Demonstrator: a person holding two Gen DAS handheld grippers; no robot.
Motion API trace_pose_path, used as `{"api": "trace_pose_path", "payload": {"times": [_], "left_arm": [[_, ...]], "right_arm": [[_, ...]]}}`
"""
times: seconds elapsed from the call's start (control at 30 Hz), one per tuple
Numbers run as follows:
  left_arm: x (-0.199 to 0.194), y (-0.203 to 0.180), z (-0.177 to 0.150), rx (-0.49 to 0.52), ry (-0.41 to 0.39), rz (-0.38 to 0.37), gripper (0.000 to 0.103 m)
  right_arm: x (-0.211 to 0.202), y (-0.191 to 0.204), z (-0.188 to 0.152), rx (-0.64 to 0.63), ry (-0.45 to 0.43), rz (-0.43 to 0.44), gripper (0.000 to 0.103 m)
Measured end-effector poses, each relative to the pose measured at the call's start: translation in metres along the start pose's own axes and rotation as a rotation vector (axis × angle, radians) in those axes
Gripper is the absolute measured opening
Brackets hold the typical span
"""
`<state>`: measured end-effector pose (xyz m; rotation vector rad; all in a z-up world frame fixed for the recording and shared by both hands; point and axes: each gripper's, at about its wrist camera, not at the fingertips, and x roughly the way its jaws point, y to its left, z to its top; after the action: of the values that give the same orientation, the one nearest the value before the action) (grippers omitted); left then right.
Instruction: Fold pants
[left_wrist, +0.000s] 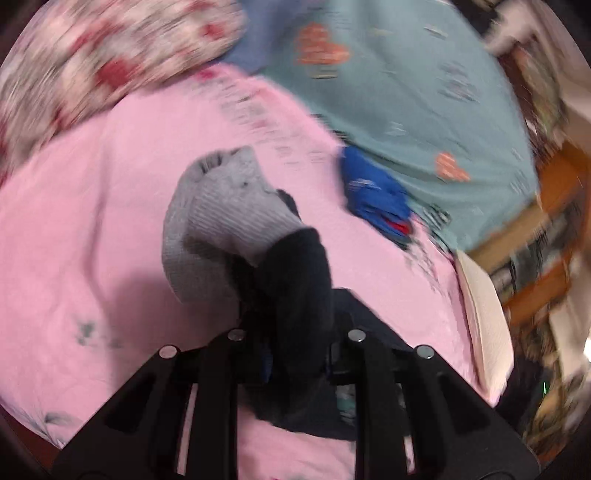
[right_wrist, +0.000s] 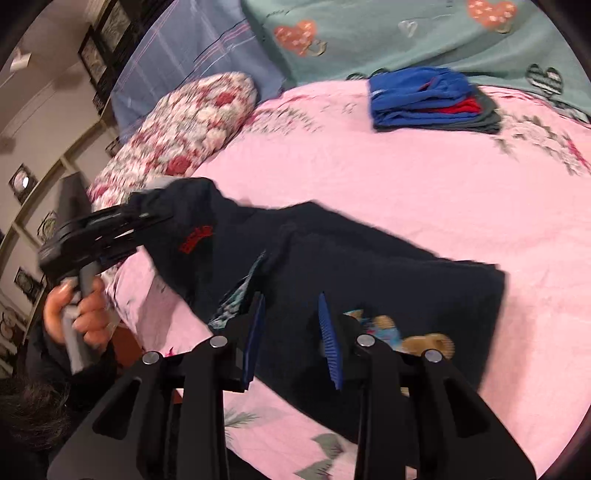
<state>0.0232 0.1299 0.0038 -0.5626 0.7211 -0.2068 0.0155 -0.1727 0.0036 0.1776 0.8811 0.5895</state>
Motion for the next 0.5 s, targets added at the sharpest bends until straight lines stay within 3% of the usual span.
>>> {"api": "trace_pose_path", "payload": {"times": [0.1, 0.2, 0.27, 0.33, 0.37, 0.4, 0.43, 0.5], "left_arm": [[-0.002, -0.078, -0.021, 0.235, 0.031, -0.09, 0.019], [0.029, -0.134, -0.063, 0.404, 0.181, -0.18, 0.019], [0.071, -0.155, -0.098, 0.495, 0.349, -0.175, 0.02], [0.104, -0.16, -0.122, 0.551, 0.452, -0.155, 0.024], [0.108, -0.162, -0.126, 0.559, 0.449, -0.157, 0.024], [0.103, -0.166, -0.126, 0.573, 0.428, -0.164, 0.032], [0.097, -0.169, -0.125, 0.573, 0.425, -0.191, 0.051], [0.08, -0.172, -0.12, 0.564, 0.397, -0.225, 0.064]], "right_arm": [[-0.032, -0.028, 0.003, 0.066, -0.086, -0.048, 0.032], [-0.062, -0.057, 0.001, 0.13, -0.154, -0.115, 0.032], [-0.075, -0.072, -0.006, 0.165, -0.171, -0.153, 0.035], [-0.08, -0.089, -0.017, 0.218, -0.149, -0.171, 0.052], [-0.079, -0.093, -0.02, 0.236, -0.138, -0.164, 0.053], [-0.078, -0.098, -0.025, 0.26, -0.122, -0.142, 0.053], [-0.076, -0.099, -0.029, 0.271, -0.106, -0.111, 0.053], [-0.075, -0.097, -0.03, 0.274, -0.089, -0.047, 0.056]]}}
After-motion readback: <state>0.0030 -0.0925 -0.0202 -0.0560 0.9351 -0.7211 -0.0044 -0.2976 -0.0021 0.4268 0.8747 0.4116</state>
